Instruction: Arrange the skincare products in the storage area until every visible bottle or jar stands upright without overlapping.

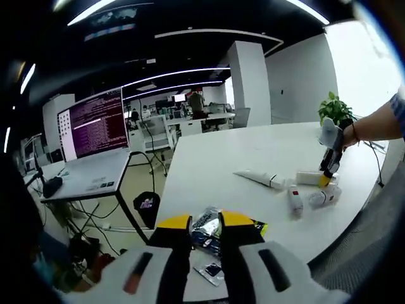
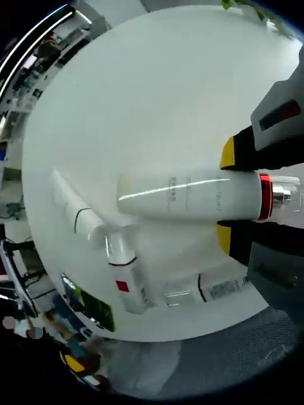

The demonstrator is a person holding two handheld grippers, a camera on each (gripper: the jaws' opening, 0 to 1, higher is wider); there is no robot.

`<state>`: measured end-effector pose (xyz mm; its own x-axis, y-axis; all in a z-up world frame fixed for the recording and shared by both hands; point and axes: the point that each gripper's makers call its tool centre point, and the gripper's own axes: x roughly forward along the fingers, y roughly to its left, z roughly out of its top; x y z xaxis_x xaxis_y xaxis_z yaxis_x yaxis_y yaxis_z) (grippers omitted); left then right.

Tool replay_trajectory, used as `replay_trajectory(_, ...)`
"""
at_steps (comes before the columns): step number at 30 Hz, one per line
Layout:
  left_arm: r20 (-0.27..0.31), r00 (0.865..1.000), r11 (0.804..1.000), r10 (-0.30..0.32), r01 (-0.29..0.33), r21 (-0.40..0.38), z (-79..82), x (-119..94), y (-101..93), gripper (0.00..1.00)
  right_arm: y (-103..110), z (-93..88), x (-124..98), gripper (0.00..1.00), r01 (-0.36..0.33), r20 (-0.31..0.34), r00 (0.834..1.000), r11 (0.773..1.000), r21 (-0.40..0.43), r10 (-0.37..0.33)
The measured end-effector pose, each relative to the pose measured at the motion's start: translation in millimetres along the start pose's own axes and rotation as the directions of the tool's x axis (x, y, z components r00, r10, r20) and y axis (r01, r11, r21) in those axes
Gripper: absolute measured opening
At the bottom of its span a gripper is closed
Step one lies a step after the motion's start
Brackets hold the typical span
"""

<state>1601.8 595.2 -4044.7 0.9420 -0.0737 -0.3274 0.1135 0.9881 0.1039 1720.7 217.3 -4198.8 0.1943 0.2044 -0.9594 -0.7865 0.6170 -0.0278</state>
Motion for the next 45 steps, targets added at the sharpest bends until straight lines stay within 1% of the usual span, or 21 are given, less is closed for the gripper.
replay_trajectory(2, -0.004, 1.0, 1.0, 0.001, -0.001, 0.0, -0.8, 0, 0.1, 0.12, 1, 2.4, 1, 0.28, -0.004, -0.007, 1.0, 1.0, -0.009, 0.004)
replay_trajectory(11, -0.016, 1.0, 1.0, 0.001, -0.002, -0.016, -2.9, 1, 0.7, 0.11, 2, 4.5, 1, 0.26, 0.0, 0.005, 1.0, 1.0, -0.013, 0.0)
replay_trajectory(14, -0.016, 1.0, 1.0, -0.005, 0.005, -0.016, -2.7, 1, -0.3, 0.11, 2, 4.6, 1, 0.26, -0.001, -0.004, 1.0, 1.0, -0.019, 0.001)
replay_trajectory(17, -0.015, 1.0, 1.0, -0.011, 0.01, -0.018, -2.5, 1, -1.0, 0.11, 2, 5.5, 2, 0.26, -0.01, -0.013, 1.0, 0.999, -0.047, 0.01)
replay_trajectory(19, -0.013, 1.0, 1.0, -0.011, 0.011, -0.019, -2.2, 2, -1.0, 0.11, 7, 7.1, 2, 0.26, -0.025, -0.013, 1.0, 0.995, -0.1, 0.024)
replay_trajectory(21, -0.011, 1.0, 1.0, -0.012, 0.012, -0.02, -1.9, 2, -0.9, 0.11, 11, 7.4, 2, 0.26, -0.044, -0.009, 0.999, 0.986, -0.159, 0.043)
replay_trajectory(25, -0.009, 1.0, 1.0, -0.012, 0.012, -0.023, -1.7, 2, -0.8, 0.11, 19, 7.8, 2, 0.26, -0.078, -0.014, 0.997, 0.962, -0.262, 0.077)
replay_trajectory(31, -0.005, 1.0, 1.0, -0.012, 0.012, -0.029, -1.5, 1, -0.6, 0.11, 25, 9.2, 1, 0.26, -0.106, -0.025, 0.994, 0.926, -0.362, 0.104)
replay_trajectory(34, -0.002, 1.0, 1.0, -0.013, 0.013, -0.027, -0.9, 1, -0.9, 0.11, 30, 8.7, 1, 0.26, -0.123, -0.033, 0.992, 0.902, -0.413, 0.12)
replay_trajectory(37, 0.0, 1.0, 1.0, -0.013, 0.013, -0.028, -0.7, 1, -0.9, 0.11, 31, 9.3, 1, 0.27, -0.121, -0.034, 0.993, 0.904, -0.409, 0.117)
replay_trajectory(40, -0.001, 1.0, 0.999, -0.017, 0.017, -0.027, -0.8, 1, -1.7, 0.11, 32, 11.2, 0, 0.28, -0.115, 0.036, 0.989, 0.903, -0.413, 0.142)
replay_trajectory(43, -0.005, 1.0, 1.0, -0.023, 0.023, -0.02, -1.4, 2, -2.9, 0.11, 27, 5.0, -2, 0.33, -0.094, 0.086, 0.988, 0.936, -0.338, 0.13)
replay_trajectory(45, -0.008, 1.0, 1.0, -0.025, 0.025, -0.018, -2.0, 2, -3.5, 0.11, 20, -1.0, -3, 0.41, -0.079, 0.112, 0.987, 0.954, -0.29, 0.116)
